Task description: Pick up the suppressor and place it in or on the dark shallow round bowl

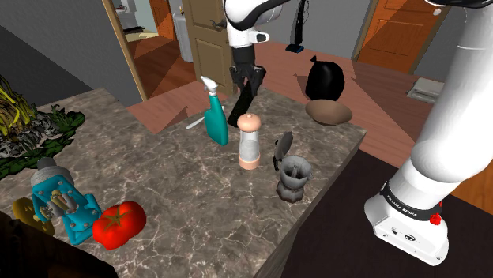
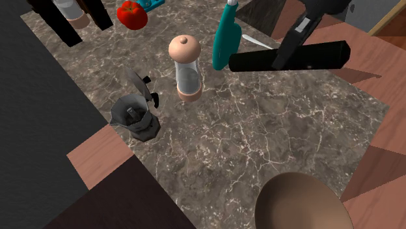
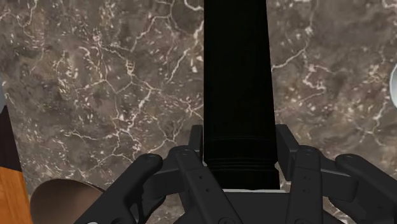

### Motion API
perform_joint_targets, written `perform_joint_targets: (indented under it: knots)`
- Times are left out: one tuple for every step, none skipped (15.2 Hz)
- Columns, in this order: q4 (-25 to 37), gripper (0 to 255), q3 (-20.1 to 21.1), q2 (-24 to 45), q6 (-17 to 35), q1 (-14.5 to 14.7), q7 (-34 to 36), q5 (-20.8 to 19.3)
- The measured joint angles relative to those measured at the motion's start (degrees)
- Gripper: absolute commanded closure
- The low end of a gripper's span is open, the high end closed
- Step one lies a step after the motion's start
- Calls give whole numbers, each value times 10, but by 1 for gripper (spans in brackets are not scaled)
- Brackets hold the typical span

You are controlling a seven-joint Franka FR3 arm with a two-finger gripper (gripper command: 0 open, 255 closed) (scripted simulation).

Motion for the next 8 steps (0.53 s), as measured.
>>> perform_joint_targets:
  knots:
    - [5,255,0,0,-5,0,0,0]
    - [-6,255,-1,-9,-3,-4,-6,2]
    - [-25,255,-4,-24,2,-11,-16,6]
    - [-43,255,-7,-40,4,-18,-26,10]
    - [-59,255,-9,-53,8,-24,-35,13]
    - [-83,255,-14,-71,15,-31,-48,18]
    - [-98,255,-19,-86,16,-40,-63,20]
    - [-116,255,-24,-101,20,-46,-75,23]
